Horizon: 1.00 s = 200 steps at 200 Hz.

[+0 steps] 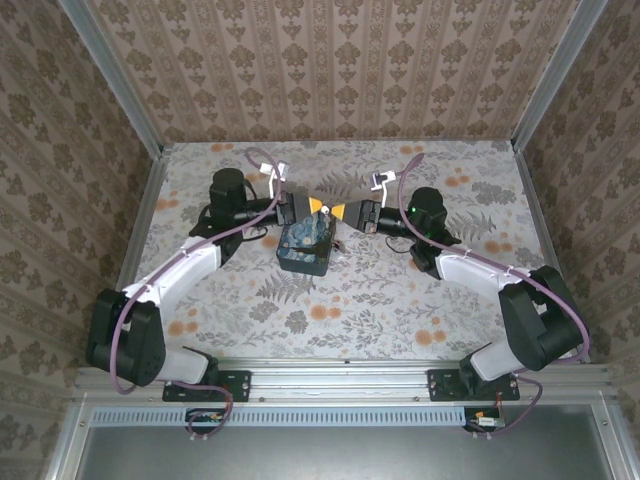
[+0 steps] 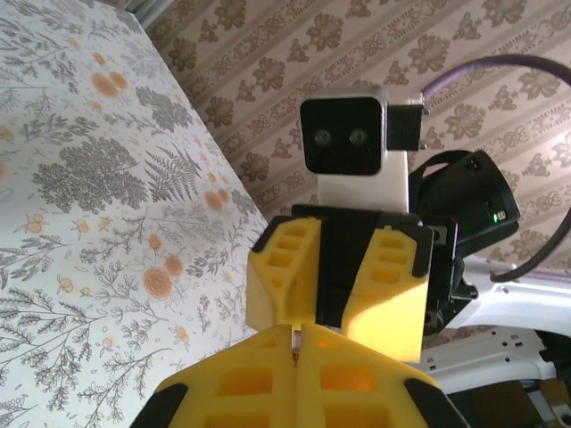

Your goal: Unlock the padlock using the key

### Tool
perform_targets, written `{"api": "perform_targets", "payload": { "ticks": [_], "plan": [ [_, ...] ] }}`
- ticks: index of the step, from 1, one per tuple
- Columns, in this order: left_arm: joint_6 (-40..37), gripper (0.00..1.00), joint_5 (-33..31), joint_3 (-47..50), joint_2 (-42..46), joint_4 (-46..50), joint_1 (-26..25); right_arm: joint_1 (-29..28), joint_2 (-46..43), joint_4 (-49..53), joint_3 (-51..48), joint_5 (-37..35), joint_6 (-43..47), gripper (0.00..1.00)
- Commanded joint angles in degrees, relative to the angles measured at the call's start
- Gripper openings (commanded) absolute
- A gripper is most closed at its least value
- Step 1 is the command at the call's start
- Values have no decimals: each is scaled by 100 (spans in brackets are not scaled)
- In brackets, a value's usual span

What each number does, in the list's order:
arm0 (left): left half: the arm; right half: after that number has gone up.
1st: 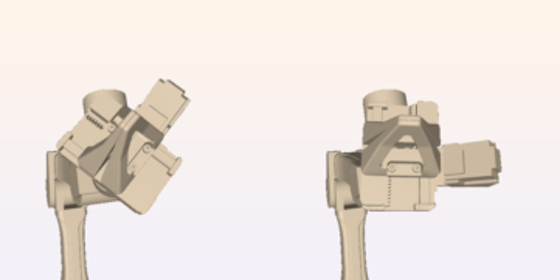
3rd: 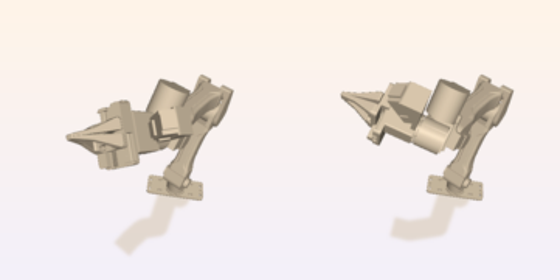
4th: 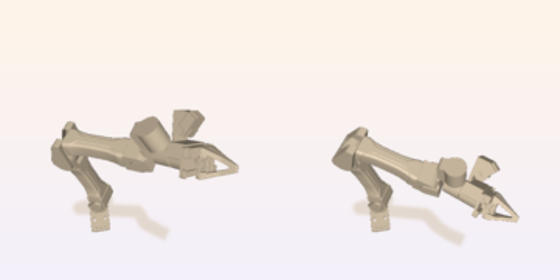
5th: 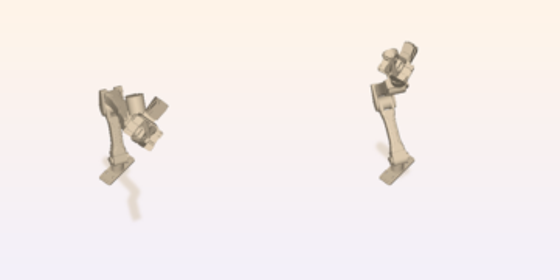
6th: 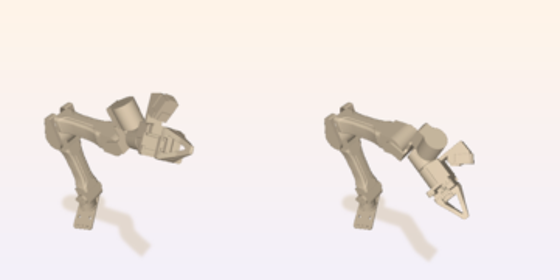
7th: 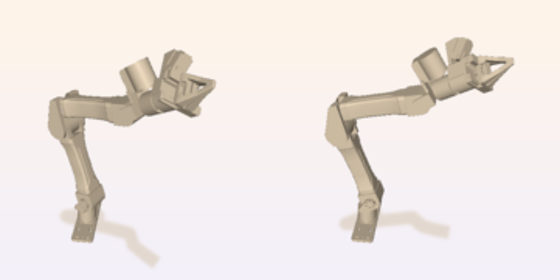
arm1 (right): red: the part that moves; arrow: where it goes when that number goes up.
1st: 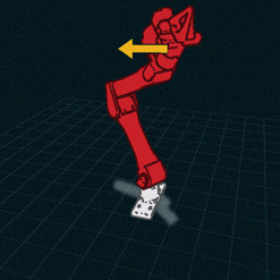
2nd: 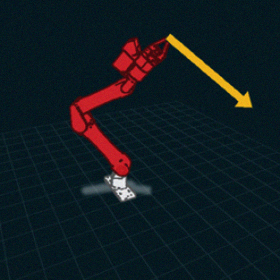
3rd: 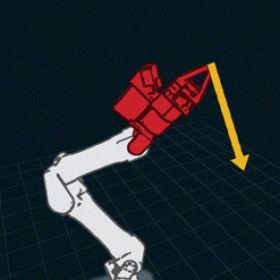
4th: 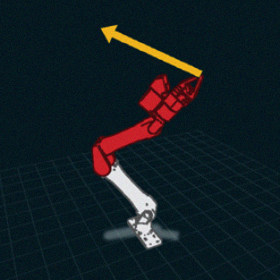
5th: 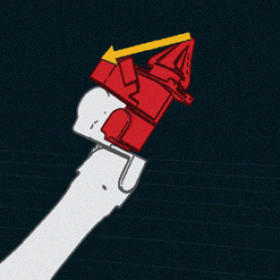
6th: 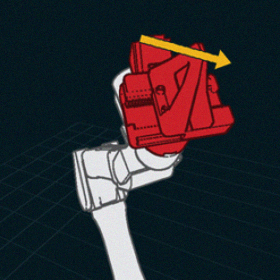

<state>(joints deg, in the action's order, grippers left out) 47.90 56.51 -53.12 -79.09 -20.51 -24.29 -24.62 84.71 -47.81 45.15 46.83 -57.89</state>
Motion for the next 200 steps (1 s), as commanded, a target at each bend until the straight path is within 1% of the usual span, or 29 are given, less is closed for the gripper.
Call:
{"api": "perform_targets", "payload": {
  "ticks": [1, 29, 92, 172, 200],
  "plan": [
    [168, 0, -9, 72, 125, -400, 34, -93, 62, -316, 72, -77, -90, 31],
    [373, 0, 27, 159, 95, -712, 61, -131, 123, -325, 100, -170, -83, 33],
    [374, 0, 71, 208, 148, -696, 54, -131, 182, -388, 202, -332, -99, 34],
    [429, 0, 62, 211, 139, -761, 61, -262, 380, -592, 328, -313, -223, 32],
    [439, 0, 53, 232, 170, -762, 51, -297, 431, -680, 363, -305, -271, 30]
  ]
}}
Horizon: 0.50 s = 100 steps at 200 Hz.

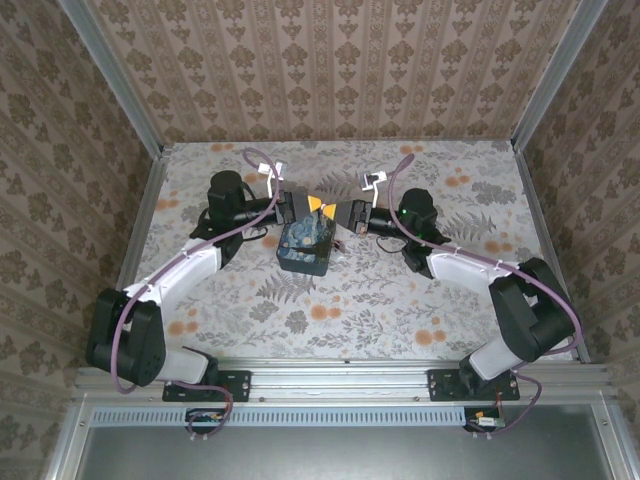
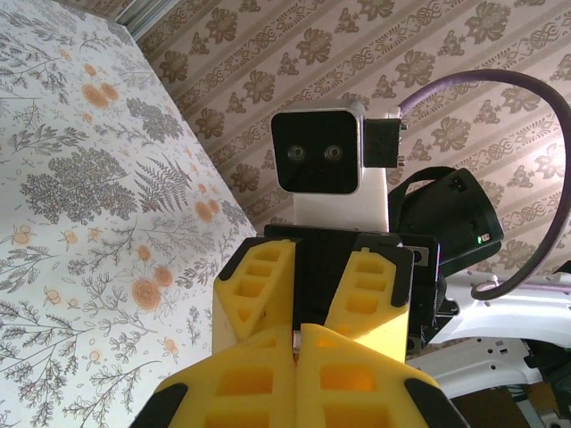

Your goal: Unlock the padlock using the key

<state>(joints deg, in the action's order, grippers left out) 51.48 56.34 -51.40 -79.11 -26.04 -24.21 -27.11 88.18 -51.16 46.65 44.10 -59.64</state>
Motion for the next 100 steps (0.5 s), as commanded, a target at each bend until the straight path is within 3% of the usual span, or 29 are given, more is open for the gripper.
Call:
{"api": "perform_targets", "payload": {
  "ticks": [1, 53, 100],
  "plan": [
    [81, 0, 70, 59, 175, -208, 45, -48, 93, -350, 213, -32, -99, 30],
    [94, 0, 62, 94, 194, -240, 56, -57, 104, -520, 178, -47, -180, 19],
    [145, 0, 1, 176, 177, -333, 61, -57, 60, -1027, 49, -25, -312, 3]
  ]
}}
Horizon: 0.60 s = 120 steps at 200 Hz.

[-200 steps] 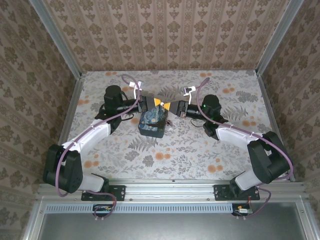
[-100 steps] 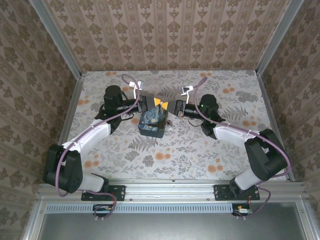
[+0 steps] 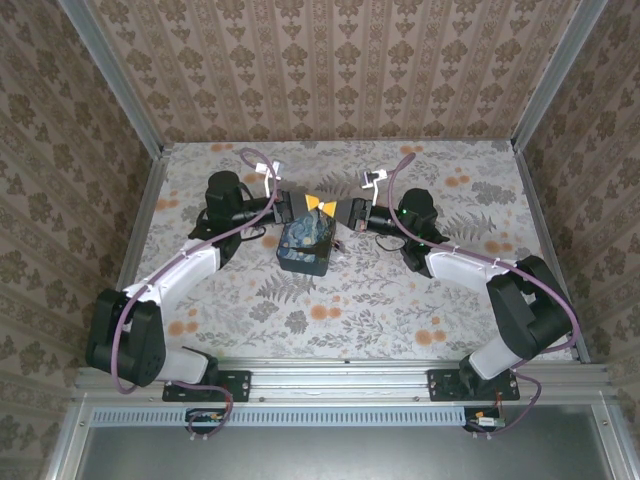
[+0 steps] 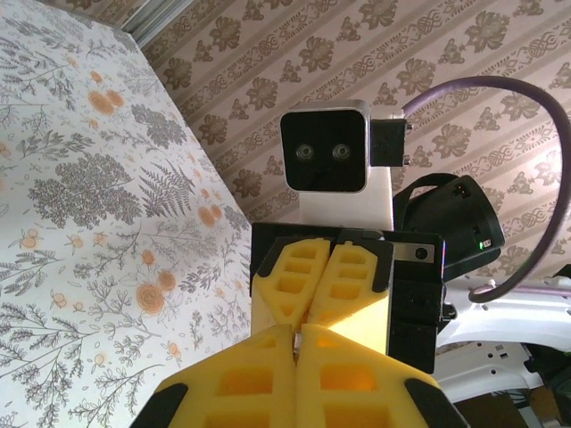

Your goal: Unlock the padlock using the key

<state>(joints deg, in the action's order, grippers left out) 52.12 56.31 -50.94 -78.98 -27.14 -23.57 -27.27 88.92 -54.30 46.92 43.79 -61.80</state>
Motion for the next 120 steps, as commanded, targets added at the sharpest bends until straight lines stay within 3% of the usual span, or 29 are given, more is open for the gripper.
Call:
{"api": "perform_targets", "payload": {
  "ticks": [1, 42, 75, 100, 120],
  "plan": [
    [85, 0, -2, 129, 164, -223, -5, -42, -11, -726, 21, 6, -104, 3],
    [206, 0, -24, 210, 88, -408, -5, -34, -101, -966, -85, -94, -149, 0],
    [37, 37, -110, 214, 166, -47, 122, 43, -298, 371, -14, -189, 334, 0],
    [-426, 48, -286, 112, 366, 829, 331, 195, -697, 2257, 63, -377, 1368, 0],
    [-727, 52, -426, 75, 440, 1477, 449, 423, -877, 3039, 10, -337, 1799, 0]
  ]
}}
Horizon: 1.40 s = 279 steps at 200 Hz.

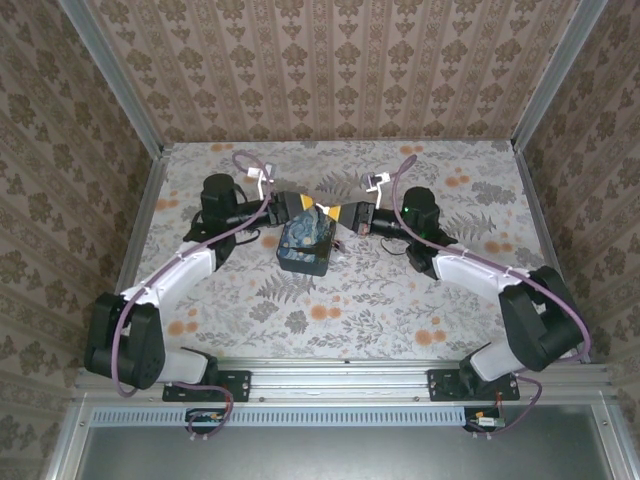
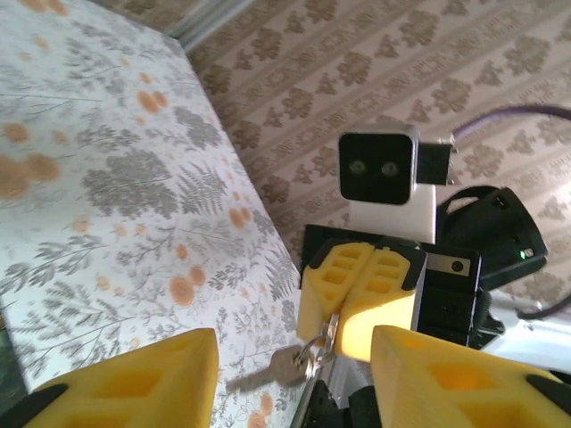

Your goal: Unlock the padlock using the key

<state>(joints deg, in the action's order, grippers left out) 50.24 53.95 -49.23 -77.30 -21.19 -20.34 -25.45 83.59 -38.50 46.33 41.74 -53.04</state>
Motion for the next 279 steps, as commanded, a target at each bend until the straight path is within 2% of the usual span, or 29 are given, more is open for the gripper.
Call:
{"api": "perform_targets", "payload": {
  "ticks": [1, 24, 34, 44, 56, 90, 132, 142, 173, 192, 205, 226, 255, 279],
  "plan": [
    [-558, 52, -204, -100, 278, 908, 131, 255, -344, 1472, 56, -127, 933, 0],
    [-1346, 52, -711, -298, 250, 2191, 23, 552, -706, 2148, -97, -123, 1367, 0],
    [-2221, 51, -1214, -597, 250, 3196, -221, 686, -786, 2652, -65, -192, 1664, 0],
    [-3133, 51, -2036, -996, 218, 4185, -525, 843, -824, 3106, -30, -238, 1902, 0],
    [-4140, 50, -2763, -1422, 53, 4925, -1034, 1058, -858, 3577, 22, -288, 2097, 0],
    [-6241, 59, -3668, -2611, -794, 6126, -1991, 1584, -836, 4709, 236, -506, 2545, 0],
    [-8427, 63, -4800, -3670, -2195, 7086, -2797, 2252, -1033, 4939, -143, -560, 2372, 0],
    [-8667, 64, -4992, -3919, -2510, 7201, -2847, 2369, -1087, 5000, -230, -715, 2292, 0],
    [-9191, 69, -5039, -4679, -3355, 7578, -2941, 2527, -1431, 4803, -640, -975, 1920, 0],
    [-9391, 73, -5408, -5108, -3880, 7746, -3078, 2536, -1635, 4760, -801, -1115, 1778, 0],
    [-9427, 73, -5854, -5542, -4372, 8007, -3170, 2537, -1734, 4769, -893, -1239, 1687, 0],
    [-9427, 73, -6145, -6267, -5036, 8504, -3192, 2554, -1941, 4829, -1072, -1471, 1562, 0],
    [-9453, 74, -6253, -6738, -5422, 8827, -3189, 2666, -2265, 4903, -1324, -1724, 1455, 0],
    [-9506, 75, -6626, -6946, -5721, 8991, -3245, 2805, -2411, 5016, -1445, -1889, 1463, 0]
  ]
}}
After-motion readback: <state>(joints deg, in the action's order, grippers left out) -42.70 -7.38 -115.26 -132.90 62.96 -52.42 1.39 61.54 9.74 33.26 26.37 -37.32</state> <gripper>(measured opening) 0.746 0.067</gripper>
